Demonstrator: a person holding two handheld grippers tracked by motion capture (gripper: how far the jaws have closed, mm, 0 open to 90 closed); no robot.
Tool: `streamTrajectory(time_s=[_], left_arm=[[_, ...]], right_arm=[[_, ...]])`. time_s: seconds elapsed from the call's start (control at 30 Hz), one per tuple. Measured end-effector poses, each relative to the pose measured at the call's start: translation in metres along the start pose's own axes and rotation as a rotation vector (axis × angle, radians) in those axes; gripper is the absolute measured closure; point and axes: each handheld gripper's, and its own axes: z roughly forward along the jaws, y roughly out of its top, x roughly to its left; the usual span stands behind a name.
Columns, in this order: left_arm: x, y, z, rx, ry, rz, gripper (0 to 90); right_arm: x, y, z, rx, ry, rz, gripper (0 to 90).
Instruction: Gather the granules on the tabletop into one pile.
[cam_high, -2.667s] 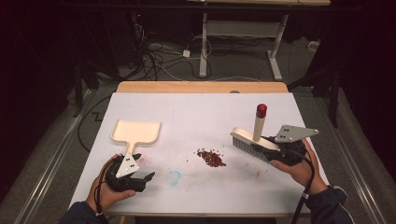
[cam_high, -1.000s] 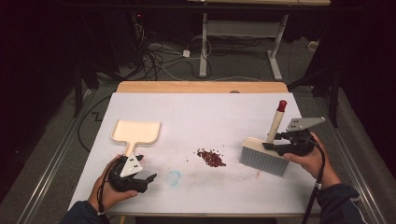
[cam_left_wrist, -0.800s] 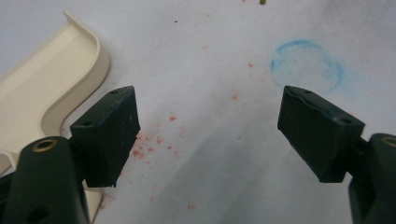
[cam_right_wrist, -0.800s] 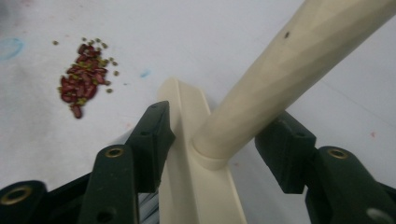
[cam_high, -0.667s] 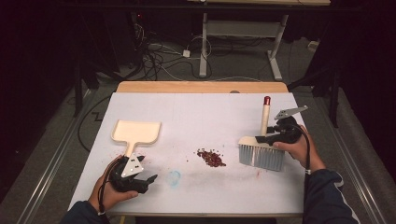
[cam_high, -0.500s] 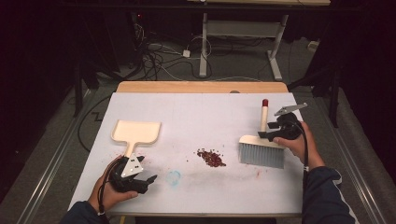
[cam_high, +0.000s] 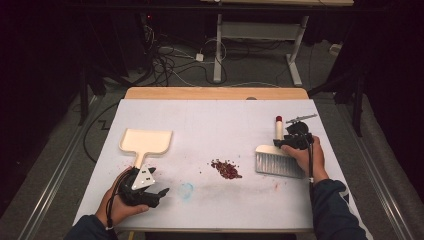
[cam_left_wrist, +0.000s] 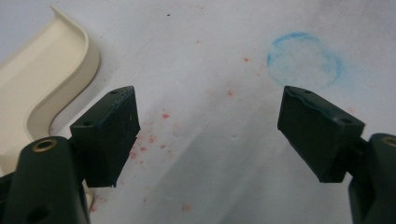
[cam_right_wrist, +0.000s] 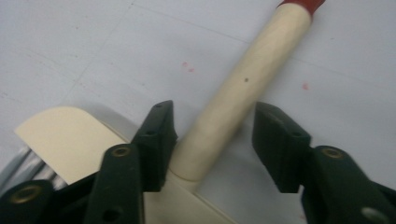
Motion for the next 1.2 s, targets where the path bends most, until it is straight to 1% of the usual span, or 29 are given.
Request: streamTrajectory(time_s=[0.03,0.07,0.13,0.2,0.3,0.33,0.4,0.47,0.53,0.57,0.63,0.67,0.73,0.77,0.83,0.9,1.0,1.1,1.13,1.2], left_arm=[[0.000,0.000,0.000,0.000,-0.001,-0.003,19.7],[0.000,0.000,0.000,-0.001,-0.002,-0.001,19.7],[-0.001,0.000,-0.001,-0.003,-0.003,-0.002,19.7],[-0.001,-0.001,-0.001,-0.006,-0.003,-0.004,19.7],[-0.001,-0.001,-0.002,-0.008,-0.002,-0.008,19.7],[0.000,-0.001,-0.002,-0.008,0.001,-0.008,19.7],[0.000,-0.001,-0.002,-0.009,0.003,-0.006,19.7],[0.000,-0.001,-0.003,-0.016,0.007,-0.009,19.7],[0.001,0.000,-0.003,-0.019,0.012,-0.010,19.6],[0.001,0.000,-0.003,-0.021,0.014,-0.011,19.6],[0.001,0.000,-0.004,-0.023,0.015,-0.014,19.6],[0.001,0.000,-0.004,-0.024,0.017,-0.014,19.6],[0.000,-0.001,-0.005,-0.026,0.019,-0.013,19.6],[0.000,-0.001,-0.005,-0.028,0.020,-0.014,19.6],[0.001,-0.001,-0.005,-0.030,0.024,-0.017,19.6],[0.001,-0.001,-0.005,-0.032,0.031,-0.019,19.6],[0.001,0.000,-0.006,-0.035,0.038,-0.023,19.6],[0.002,0.000,-0.006,-0.036,0.044,-0.026,19.6],[0.002,0.000,-0.007,-0.037,0.045,-0.025,19.6],[0.002,0.000,-0.007,-0.037,0.049,-0.025,19.6]], right_arm=[[0.002,0.000,0.002,0.006,-0.006,0.005,52.3],[0.003,0.001,0.003,0.011,-0.001,0.004,53.7],[0.005,0.002,0.005,0.015,0.000,-0.027,55.2],[0.005,0.002,0.005,0.018,0.008,-0.047,54.9],[0.004,0.002,0.005,0.016,0.010,-0.039,54.4],[0.005,0.002,0.005,0.016,0.006,-0.042,53.5],[0.006,0.002,0.005,0.014,-0.019,-0.044,48.3],[0.004,0.002,0.004,0.004,-0.020,-0.040,44.0],[0.003,0.002,-0.002,-0.040,-0.007,-0.038,43.2],[0.002,0.002,-0.006,-0.065,-0.013,-0.033,41.9],[0.003,0.003,-0.016,-0.135,0.003,-0.042,41.0],[0.003,0.003,-0.020,-0.160,0.008,-0.047,40.2],[0.006,0.003,-0.029,-0.208,0.009,-0.063,38.9],[0.007,0.003,-0.035,-0.243,0.017,-0.073,38.3],[0.011,0.003,-0.045,-0.295,0.025,-0.091,37.4],[0.014,0.003,-0.055,-0.351,0.046,-0.105,36.7],[0.020,0.001,-0.067,-0.395,0.052,-0.135,34.2],[0.027,-0.003,-0.078,-0.433,0.037,-0.171,32.5],[0.029,-0.005,-0.082,-0.444,0.041,-0.178,31.5],[0.032,-0.011,-0.090,-0.477,0.031,-0.194,30.2]])
